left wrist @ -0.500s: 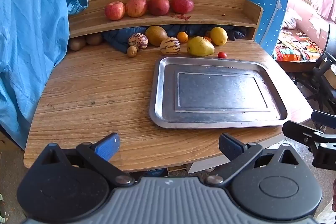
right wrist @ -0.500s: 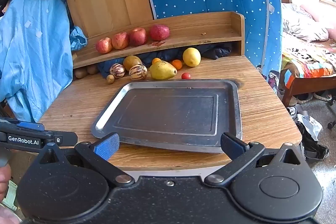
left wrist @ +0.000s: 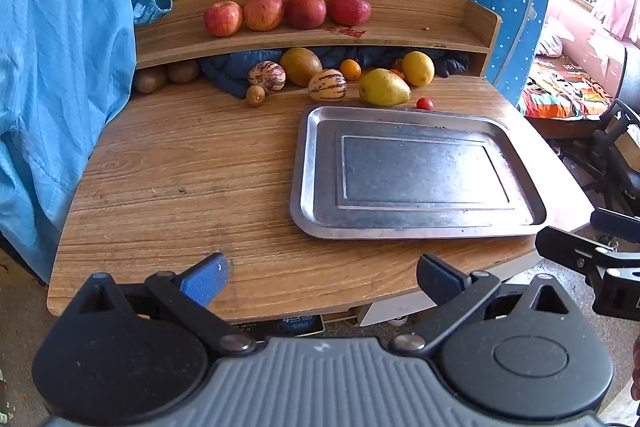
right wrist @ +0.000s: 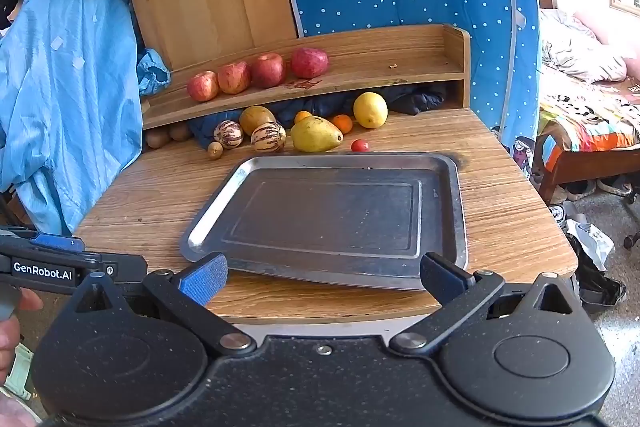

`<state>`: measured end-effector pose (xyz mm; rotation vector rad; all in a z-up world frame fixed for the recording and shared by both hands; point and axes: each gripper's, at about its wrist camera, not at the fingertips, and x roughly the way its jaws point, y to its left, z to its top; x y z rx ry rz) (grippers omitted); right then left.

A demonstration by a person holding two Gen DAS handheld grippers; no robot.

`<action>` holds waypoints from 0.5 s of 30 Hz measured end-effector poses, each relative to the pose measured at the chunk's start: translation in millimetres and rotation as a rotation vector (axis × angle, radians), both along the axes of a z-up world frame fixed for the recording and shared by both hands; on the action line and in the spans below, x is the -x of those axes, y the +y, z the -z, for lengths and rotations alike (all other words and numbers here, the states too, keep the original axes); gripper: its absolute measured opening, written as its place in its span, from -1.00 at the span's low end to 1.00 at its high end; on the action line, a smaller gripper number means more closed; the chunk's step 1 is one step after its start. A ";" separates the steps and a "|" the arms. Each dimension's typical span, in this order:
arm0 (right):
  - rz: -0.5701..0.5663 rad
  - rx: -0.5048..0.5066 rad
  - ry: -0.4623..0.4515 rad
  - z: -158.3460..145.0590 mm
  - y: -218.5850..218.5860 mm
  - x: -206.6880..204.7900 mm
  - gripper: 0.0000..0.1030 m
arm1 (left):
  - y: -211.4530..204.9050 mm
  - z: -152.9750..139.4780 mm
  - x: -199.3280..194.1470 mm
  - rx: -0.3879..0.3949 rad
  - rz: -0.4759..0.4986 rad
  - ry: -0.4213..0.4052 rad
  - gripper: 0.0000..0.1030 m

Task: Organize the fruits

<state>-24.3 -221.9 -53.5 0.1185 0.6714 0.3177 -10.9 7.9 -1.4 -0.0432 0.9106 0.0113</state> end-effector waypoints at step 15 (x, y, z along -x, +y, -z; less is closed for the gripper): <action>-0.007 0.010 -0.001 -1.2 -0.3 0.5 0.99 | 1.3 -0.3 2.6 0.001 0.002 0.002 0.99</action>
